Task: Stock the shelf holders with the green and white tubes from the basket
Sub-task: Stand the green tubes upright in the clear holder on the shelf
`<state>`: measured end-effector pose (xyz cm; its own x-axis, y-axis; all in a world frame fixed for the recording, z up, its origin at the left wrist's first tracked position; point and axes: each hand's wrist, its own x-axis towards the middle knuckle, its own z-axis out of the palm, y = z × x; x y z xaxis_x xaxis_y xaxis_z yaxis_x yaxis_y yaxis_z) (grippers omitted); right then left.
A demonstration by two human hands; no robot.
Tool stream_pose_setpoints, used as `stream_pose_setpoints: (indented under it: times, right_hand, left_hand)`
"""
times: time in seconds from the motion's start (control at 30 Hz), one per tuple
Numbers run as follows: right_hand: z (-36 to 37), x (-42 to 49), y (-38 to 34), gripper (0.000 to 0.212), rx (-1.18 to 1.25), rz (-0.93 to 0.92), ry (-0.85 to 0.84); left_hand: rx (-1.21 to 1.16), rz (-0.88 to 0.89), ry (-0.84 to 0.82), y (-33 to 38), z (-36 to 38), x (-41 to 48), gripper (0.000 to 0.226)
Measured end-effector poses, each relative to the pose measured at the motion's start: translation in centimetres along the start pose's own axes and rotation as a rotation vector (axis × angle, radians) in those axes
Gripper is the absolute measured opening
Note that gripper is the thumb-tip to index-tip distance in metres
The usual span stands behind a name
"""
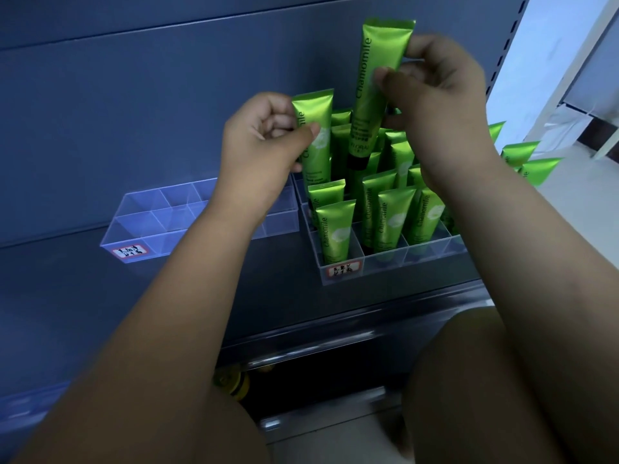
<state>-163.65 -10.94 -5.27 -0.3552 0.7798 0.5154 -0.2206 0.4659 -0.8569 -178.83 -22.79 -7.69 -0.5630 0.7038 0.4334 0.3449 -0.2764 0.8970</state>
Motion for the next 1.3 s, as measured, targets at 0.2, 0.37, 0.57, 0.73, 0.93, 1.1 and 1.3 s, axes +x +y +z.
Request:
stream_pose_setpoints:
  times: [0.2, 0.37, 0.57, 0.73, 0.93, 1.1, 1.3]
  right_hand:
    - [-0.4, 0.1, 0.5, 0.020, -0.030, 0.048, -0.035]
    - [-0.7, 0.3, 0.9, 0.039, -0.094, 0.036, -0.030]
    - [-1.4, 0.4, 1.5, 0.015, -0.119, 0.025, -0.050]
    - [-1.3, 0.2, 1.5, 0.020, -0.203, 0.009, -0.074]
    - [-1.4, 0.0, 1.4, 0.009, -0.277, 0.028, -0.103]
    - [-1.5, -0.3, 1.3, 0.007, -0.283, 0.066, -0.102]
    - [-1.7, -0.2, 1.4, 0.008, -0.350, 0.069, -0.127]
  left_hand:
    - [0.039, -0.024, -0.011, -0.6, 0.4, -0.3, 0.031]
    - [0.075, -0.050, -0.024, -0.9, 0.5, -0.5, 0.030]
    - [0.039, 0.002, -0.042, -1.1, 0.2, -0.6, 0.031]
    - [0.044, -0.031, -0.023, -1.4, 0.4, -0.9, 0.032]
    - [0.076, -0.038, -0.039, -1.8, 0.2, -1.0, 0.030]
    - [0.105, -0.040, -0.022, -1.9, -0.1, -1.1, 0.029]
    - [0.133, -0.029, -0.004, -1.9, -0.4, -1.4, 0.030]
